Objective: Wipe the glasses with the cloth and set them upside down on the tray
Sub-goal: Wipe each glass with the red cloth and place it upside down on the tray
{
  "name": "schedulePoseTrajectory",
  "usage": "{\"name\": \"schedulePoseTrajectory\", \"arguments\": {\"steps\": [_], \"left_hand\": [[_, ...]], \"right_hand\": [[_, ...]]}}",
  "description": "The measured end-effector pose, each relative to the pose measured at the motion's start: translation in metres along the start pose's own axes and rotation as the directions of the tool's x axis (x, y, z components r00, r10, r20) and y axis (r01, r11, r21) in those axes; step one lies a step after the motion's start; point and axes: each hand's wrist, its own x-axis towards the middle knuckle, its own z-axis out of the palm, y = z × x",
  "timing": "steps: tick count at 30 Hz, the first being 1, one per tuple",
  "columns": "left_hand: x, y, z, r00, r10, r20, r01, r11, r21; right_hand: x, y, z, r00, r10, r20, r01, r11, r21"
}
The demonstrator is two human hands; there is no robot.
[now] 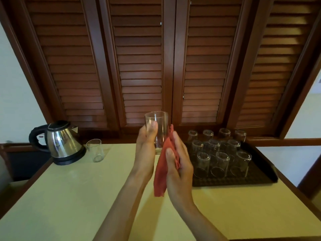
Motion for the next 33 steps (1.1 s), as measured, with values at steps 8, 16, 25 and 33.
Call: {"name": "schedulePoseTrajectory", "arguments": {"steps": [8,16,25,33], "left_hand": [[-0.002,-0.005,0.007,0.997,-0.044,0.062,0.04,0.997,0.064],[-0.013,-0.011,0.013,0.993,0.028,0.113,-0.035,0.998,0.057],[-0.012,-0.007,0.011,0.989,-0.011,0.146,-0.003,0.996,0.093],[-0.011,-0.008,0.006,0.998,-0.015,0.067,0.009,0.996,0.089]], "right_hand": [[0.024,0.006,-0.004,0.996,-0.078,-0.046,0.073,0.992,-0.101],[0.052,0.011,-0.015,0.993,-0.058,-0.107,0.056,0.998,-0.021],[0.048,0.006,-0.012,0.991,-0.105,-0.084,0.1,0.993,-0.067],[0.044,0.011,-0.009,0.991,-0.109,-0.073,0.103,0.991,-0.083]]}}
